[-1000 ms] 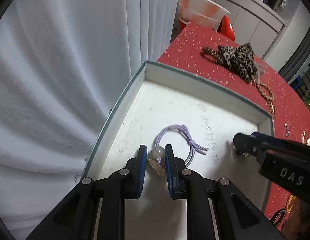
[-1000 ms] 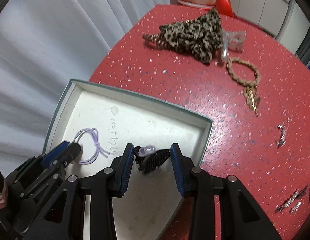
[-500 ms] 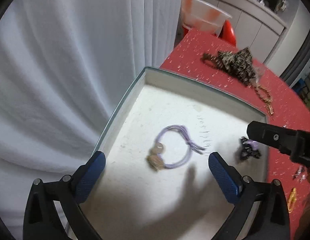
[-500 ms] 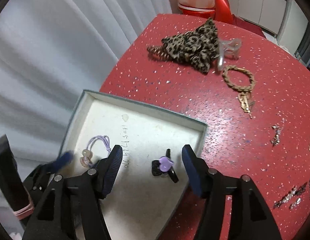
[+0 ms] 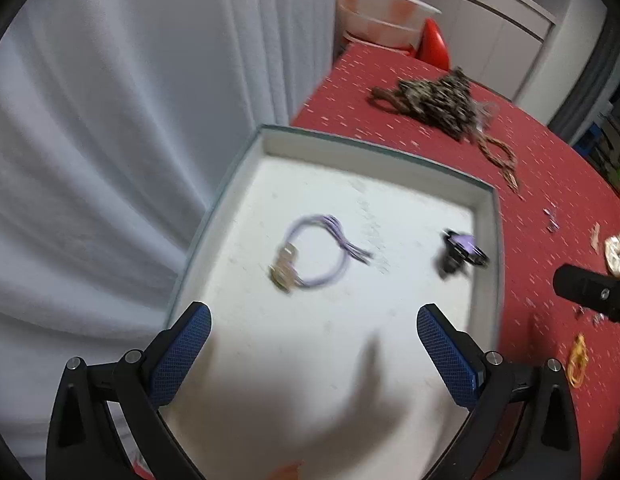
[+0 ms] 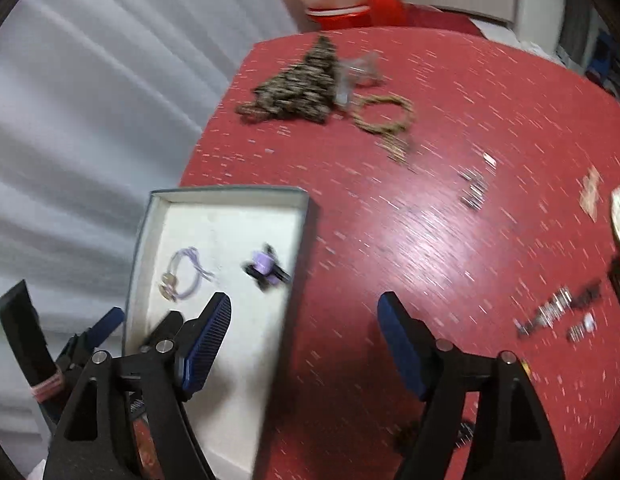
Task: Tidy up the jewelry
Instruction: 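Open the right gripper dropping the claw clip while the left releases the hair tie into the tray, then move both open grippers back over the remaining items on the table, then grasp the silver hair pin with the left gripper while the right grasps the cream polka-dot scrunchie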
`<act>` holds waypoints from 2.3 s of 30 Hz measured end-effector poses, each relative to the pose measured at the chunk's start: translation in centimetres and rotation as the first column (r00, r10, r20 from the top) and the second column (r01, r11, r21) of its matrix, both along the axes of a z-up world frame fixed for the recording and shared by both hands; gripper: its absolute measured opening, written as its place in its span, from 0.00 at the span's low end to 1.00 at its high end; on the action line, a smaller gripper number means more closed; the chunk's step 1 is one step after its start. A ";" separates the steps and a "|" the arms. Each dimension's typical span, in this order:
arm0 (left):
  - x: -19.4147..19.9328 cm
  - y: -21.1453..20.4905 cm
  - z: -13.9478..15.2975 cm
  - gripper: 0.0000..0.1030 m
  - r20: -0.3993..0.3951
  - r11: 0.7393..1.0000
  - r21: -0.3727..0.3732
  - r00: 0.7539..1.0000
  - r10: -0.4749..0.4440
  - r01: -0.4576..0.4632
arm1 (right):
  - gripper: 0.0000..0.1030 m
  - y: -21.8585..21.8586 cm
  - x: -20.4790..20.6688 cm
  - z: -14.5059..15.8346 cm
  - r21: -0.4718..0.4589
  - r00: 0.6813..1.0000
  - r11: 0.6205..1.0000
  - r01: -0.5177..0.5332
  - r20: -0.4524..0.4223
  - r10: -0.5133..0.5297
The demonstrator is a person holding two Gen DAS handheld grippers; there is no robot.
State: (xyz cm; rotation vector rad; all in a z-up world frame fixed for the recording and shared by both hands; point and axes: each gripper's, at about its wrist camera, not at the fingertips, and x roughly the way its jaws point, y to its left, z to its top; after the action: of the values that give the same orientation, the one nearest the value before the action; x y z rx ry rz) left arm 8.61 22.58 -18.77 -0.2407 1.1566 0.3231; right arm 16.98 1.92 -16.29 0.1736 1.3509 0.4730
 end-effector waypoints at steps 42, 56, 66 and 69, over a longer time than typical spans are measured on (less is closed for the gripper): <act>9.5 -18.8 1.7 1.00 -0.049 0.984 -0.035 0.983 -0.179 0.177 | 1.00 -28.7 0.6 -0.9 -0.188 0.943 0.924 0.332 0.050 -0.328; 15.4 -21.0 -1.3 1.00 -0.046 0.982 0.011 0.981 -0.186 0.187 | 1.00 -31.1 7.1 -2.3 -0.192 0.933 0.913 0.361 0.083 -0.351; 17.9 -22.1 -3.4 0.94 -0.033 0.976 0.045 0.976 -0.213 0.215 | 1.00 -29.5 11.2 -4.4 -0.202 0.948 0.926 0.318 0.099 -0.303; 18.4 -22.5 -4.1 0.92 -0.047 0.974 0.044 0.974 -0.221 0.223 | 1.00 -29.2 11.9 -5.2 -0.213 0.949 0.925 0.316 0.095 -0.302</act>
State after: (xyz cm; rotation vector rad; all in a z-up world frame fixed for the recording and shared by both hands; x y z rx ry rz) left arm 27.06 0.07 -22.89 -0.0606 1.2032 0.1595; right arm 28.89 -27.30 -21.52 0.1792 1.2782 0.0567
